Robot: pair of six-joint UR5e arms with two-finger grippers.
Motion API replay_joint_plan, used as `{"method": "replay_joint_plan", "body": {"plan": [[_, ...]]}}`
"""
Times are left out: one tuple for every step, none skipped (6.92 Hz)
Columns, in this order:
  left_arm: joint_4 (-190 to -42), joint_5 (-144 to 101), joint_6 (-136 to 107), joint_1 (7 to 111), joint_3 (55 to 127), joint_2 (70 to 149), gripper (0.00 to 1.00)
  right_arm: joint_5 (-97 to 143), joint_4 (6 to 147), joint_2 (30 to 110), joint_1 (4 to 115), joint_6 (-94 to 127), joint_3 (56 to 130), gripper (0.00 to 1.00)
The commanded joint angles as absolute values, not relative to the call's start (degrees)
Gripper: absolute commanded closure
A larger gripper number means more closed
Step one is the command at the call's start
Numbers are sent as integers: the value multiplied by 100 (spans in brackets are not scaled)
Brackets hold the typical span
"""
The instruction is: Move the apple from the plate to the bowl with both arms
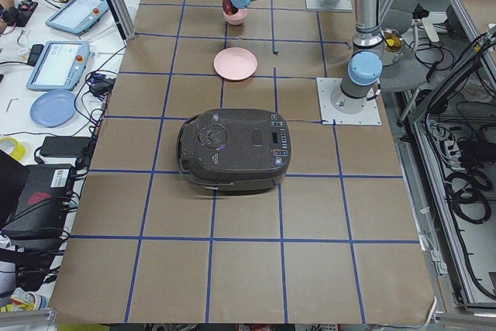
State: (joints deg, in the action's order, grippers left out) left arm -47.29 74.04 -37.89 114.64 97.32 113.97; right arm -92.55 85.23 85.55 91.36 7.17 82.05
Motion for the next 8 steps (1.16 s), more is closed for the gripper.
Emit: {"method": "replay_joint_plan", "body": {"plan": [[-4518, 7401, -4129, 11636, 9729, 11671, 95, -9264, 8446, 8631, 9149, 712, 8156, 0], [-4500, 7409, -4157, 11663, 9729, 11759, 94, -9220, 8481, 8631, 9158, 712, 8139, 0], [-4387, 7400, -4166, 11663, 9721, 11803, 90, -9228, 8473, 8622, 9132, 703, 8139, 0], [-4273, 7392, -4166, 11663, 9721, 11865, 87, -9220, 8481, 8631, 9158, 694, 8147, 0], [-4271, 7400, -4183, 11680, 9721, 11865, 64, -9228, 8464, 8631, 9132, 694, 8139, 0], [-4263, 7400, -4201, 11681, 9729, 11883, 49, -9229, 8473, 8631, 9167, 694, 8147, 0], [-4237, 7409, -4201, 11689, 9721, 11883, 34, -9237, 8481, 8613, 9158, 694, 8139, 0], [-4054, 7400, -4236, 11689, 9712, 11883, 23, -9237, 8473, 8622, 9158, 694, 8139, 0]]}}
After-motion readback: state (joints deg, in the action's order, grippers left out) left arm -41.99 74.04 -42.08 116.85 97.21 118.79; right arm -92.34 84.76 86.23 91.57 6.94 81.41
